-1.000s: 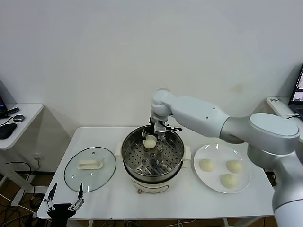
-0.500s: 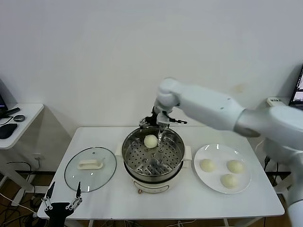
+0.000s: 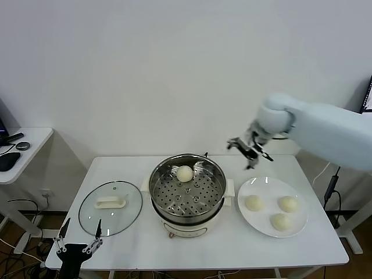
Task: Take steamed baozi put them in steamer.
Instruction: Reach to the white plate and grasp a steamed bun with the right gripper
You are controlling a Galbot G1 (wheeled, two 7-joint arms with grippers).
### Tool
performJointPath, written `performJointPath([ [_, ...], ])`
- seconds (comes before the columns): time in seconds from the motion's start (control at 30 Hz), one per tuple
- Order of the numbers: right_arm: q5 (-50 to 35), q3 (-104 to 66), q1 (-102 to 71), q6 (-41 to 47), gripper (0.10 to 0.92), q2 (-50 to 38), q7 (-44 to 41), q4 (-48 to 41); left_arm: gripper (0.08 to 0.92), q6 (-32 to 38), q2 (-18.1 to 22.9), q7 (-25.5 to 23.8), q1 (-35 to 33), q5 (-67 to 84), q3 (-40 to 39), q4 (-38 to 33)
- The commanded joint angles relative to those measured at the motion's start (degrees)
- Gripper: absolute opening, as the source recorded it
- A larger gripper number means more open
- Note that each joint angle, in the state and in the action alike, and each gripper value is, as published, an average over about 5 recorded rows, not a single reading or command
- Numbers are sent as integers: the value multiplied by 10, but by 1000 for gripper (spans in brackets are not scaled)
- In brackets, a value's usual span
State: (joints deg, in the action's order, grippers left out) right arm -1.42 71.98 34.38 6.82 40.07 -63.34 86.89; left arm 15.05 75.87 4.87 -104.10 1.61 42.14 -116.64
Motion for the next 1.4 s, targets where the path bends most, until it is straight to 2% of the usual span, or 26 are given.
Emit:
performJointPath([
  [0.03, 1, -28, -96, 125, 823, -132, -6, 43, 823, -2, -2, 0, 0, -2, 0, 0],
  [0.23, 34, -119, -208, 99, 823, -106, -9, -16, 823, -2, 0, -1, -3, -5, 5, -2],
  [0.63, 73, -208, -339, 95, 823, -41, 19, -80, 823, -1, 8, -1, -13, -10, 10, -2],
  [1.07, 115, -245, -380, 75, 823, 40, 46, -156, 823, 0, 10, -2, -14, -10, 20, -2],
  [1.4, 135, -251, -383, 79, 812, 60, 42, -179, 823, 2, 9, -1, -12, -10, 22, 2],
])
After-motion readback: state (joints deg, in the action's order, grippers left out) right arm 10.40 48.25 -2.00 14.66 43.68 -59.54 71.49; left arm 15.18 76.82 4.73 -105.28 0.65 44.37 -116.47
